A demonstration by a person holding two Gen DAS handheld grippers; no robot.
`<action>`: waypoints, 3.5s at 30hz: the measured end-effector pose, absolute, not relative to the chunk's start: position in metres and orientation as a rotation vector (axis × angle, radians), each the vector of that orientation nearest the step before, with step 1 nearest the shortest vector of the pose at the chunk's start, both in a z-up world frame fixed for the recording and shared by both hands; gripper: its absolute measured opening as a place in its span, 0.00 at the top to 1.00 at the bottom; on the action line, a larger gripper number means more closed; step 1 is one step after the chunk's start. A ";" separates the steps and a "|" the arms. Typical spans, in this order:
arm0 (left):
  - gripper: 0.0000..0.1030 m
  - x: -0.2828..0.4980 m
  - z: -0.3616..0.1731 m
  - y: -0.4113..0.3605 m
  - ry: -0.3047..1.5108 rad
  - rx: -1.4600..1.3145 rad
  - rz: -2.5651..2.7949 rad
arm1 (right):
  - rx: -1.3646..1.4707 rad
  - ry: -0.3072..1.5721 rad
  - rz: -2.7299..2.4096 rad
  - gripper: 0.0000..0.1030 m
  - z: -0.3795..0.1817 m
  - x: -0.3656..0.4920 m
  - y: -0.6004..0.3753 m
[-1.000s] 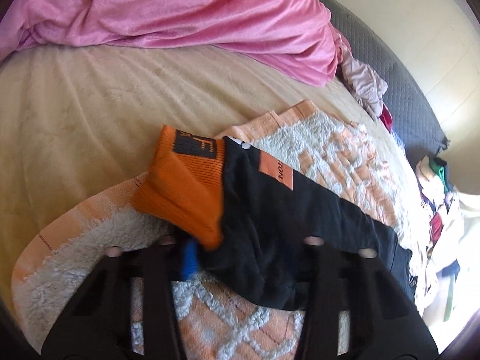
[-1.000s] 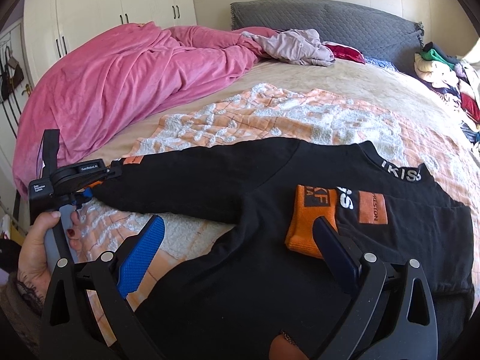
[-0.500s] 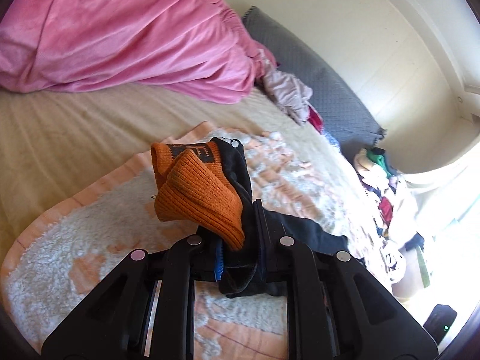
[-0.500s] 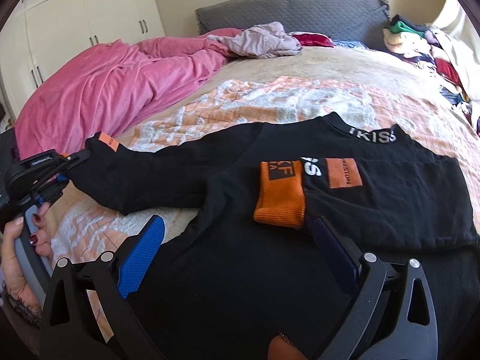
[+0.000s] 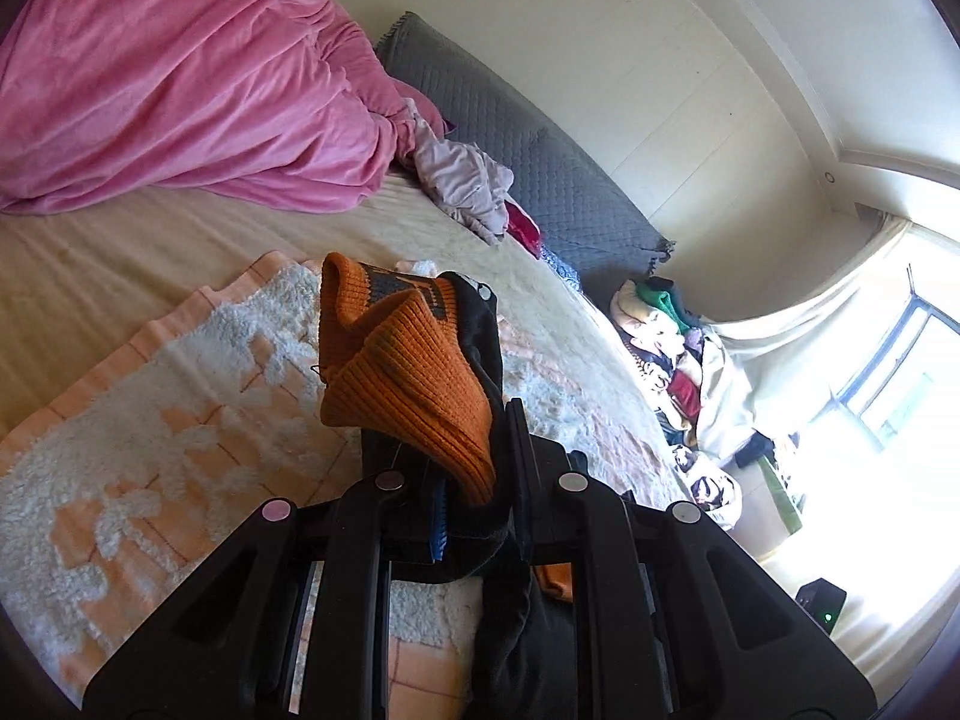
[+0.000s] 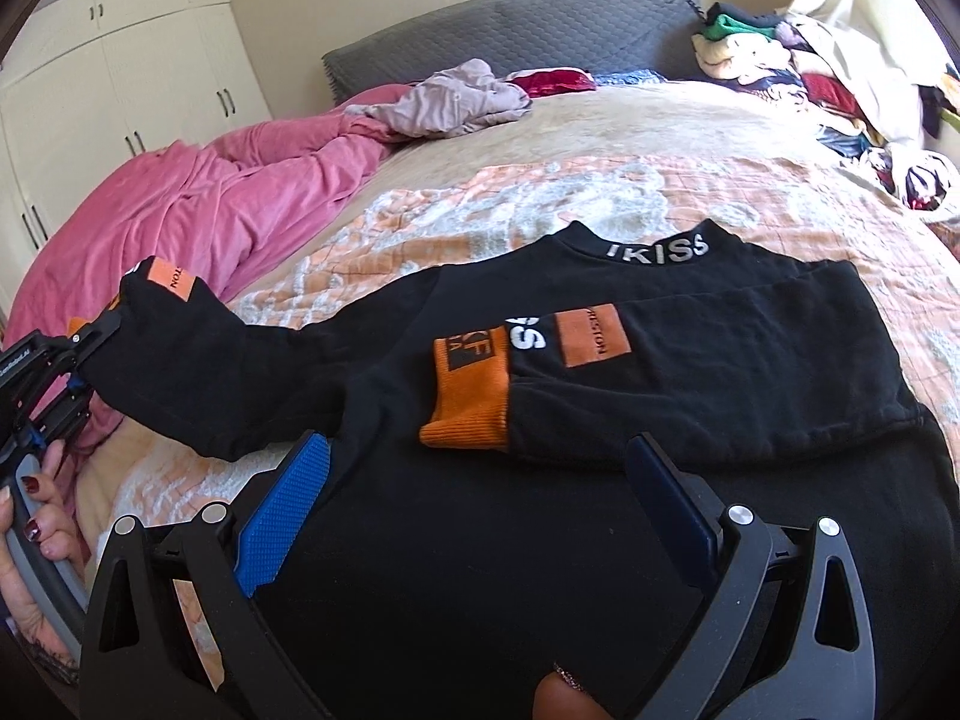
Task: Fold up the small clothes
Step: 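Lift the sleeve with the left tool and fold it across the shirt body, then open the left tool and release the folded sleeve, then grasp the folded orange cuff with the right tool and lift it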
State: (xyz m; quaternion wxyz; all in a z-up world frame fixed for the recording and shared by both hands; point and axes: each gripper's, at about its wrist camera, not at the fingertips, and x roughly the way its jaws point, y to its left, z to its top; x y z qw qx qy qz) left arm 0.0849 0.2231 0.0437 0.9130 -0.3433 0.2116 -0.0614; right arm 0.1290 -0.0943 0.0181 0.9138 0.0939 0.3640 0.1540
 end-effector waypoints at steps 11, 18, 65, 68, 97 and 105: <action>0.91 0.094 0.055 0.185 0.451 -0.610 -0.266 | 0.267 0.769 0.217 0.04 0.016 0.123 -0.127; 0.91 0.098 0.054 0.164 0.479 -0.580 -0.335 | 0.288 0.759 0.156 0.05 0.017 0.118 -0.149; 0.47 0.112 0.017 0.052 0.714 -0.279 -0.540 | 0.489 0.859 0.121 0.05 -0.003 0.098 -0.203; 0.42 0.116 0.015 0.062 0.720 -0.254 -0.470 | 0.442 0.896 0.159 0.05 -0.006 0.094 -0.185; 0.28 0.118 0.020 0.096 0.700 -0.245 -0.288 | 0.213 0.885 0.262 0.86 -0.012 0.097 -0.120; 0.28 0.120 0.016 0.104 0.716 -0.280 -0.282 | 0.109 0.773 0.348 0.88 0.028 0.111 -0.115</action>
